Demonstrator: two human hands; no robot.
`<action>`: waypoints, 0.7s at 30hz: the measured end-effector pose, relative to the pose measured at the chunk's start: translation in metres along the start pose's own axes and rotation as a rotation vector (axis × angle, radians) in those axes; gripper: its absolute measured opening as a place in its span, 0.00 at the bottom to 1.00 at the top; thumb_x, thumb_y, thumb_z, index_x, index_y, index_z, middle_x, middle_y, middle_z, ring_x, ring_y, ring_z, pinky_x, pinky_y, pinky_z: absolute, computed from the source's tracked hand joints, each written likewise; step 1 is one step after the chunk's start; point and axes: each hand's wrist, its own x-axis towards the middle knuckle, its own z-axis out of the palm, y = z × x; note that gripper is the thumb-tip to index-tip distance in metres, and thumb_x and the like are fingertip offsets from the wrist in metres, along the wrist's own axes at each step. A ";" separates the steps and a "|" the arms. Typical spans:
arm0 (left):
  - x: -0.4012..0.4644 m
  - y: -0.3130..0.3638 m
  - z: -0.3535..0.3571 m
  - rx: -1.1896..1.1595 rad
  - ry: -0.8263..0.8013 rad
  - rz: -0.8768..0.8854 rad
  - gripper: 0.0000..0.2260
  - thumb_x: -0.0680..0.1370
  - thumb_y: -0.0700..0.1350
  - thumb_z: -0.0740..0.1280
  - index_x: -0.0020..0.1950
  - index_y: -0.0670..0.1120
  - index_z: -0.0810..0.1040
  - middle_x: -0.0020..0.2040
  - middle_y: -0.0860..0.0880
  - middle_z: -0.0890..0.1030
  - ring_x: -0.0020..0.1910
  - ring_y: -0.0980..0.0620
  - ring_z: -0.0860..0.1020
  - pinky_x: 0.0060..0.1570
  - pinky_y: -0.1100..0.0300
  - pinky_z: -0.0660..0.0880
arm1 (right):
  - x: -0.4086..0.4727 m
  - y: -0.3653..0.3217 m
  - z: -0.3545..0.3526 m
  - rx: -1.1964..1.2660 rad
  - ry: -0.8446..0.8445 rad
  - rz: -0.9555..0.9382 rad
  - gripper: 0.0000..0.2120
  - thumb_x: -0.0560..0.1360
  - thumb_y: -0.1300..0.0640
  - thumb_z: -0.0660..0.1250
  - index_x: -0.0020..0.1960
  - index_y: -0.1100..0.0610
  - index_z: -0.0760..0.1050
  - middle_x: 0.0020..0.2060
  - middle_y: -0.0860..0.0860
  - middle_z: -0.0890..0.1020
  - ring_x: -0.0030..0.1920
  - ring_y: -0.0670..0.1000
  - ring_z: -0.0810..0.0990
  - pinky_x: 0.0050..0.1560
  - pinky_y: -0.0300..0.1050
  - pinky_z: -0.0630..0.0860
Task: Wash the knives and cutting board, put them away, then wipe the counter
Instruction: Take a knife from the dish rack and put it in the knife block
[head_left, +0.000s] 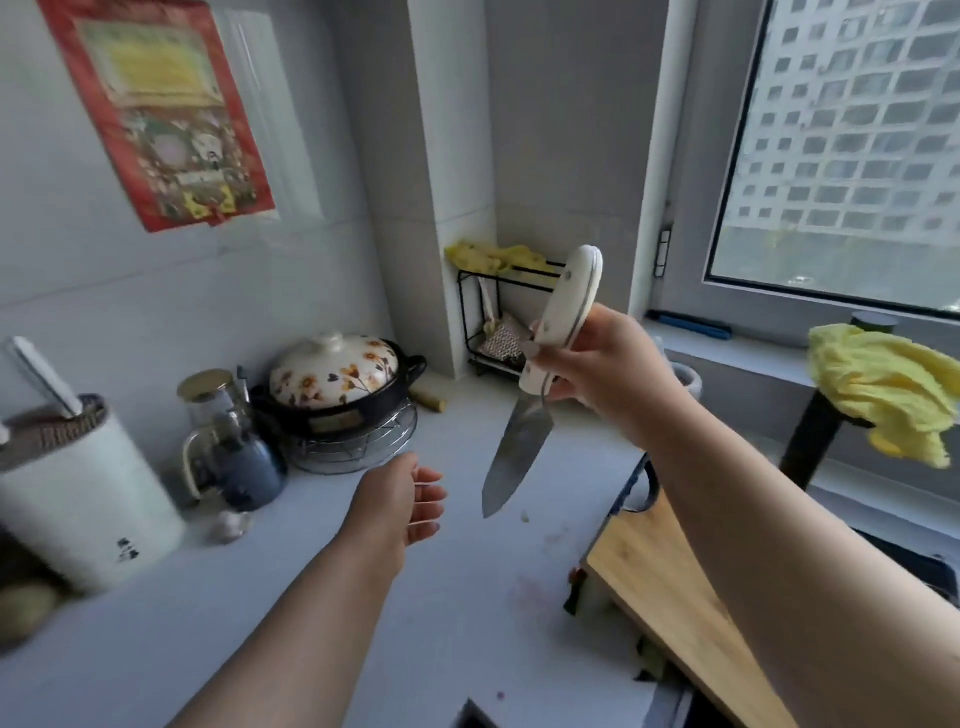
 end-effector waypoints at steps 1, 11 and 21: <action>0.005 0.001 -0.016 -0.007 0.042 0.003 0.14 0.80 0.47 0.57 0.43 0.42 0.77 0.35 0.46 0.78 0.31 0.51 0.74 0.31 0.60 0.72 | 0.005 -0.008 0.017 0.039 -0.010 -0.011 0.10 0.71 0.59 0.73 0.51 0.59 0.78 0.43 0.57 0.84 0.44 0.57 0.84 0.46 0.58 0.82; 0.042 0.011 -0.192 -0.080 0.378 0.118 0.06 0.78 0.41 0.62 0.42 0.44 0.74 0.37 0.48 0.72 0.32 0.53 0.69 0.33 0.62 0.66 | 0.034 -0.096 0.187 0.253 -0.158 -0.210 0.08 0.71 0.58 0.73 0.49 0.57 0.78 0.41 0.53 0.84 0.41 0.54 0.85 0.42 0.55 0.83; 0.070 0.013 -0.314 0.236 0.569 0.204 0.26 0.77 0.42 0.61 0.76 0.47 0.62 0.74 0.46 0.66 0.70 0.46 0.67 0.67 0.55 0.66 | 0.049 -0.159 0.328 0.340 -0.222 -0.325 0.13 0.69 0.56 0.74 0.48 0.61 0.76 0.40 0.56 0.83 0.42 0.57 0.84 0.46 0.61 0.80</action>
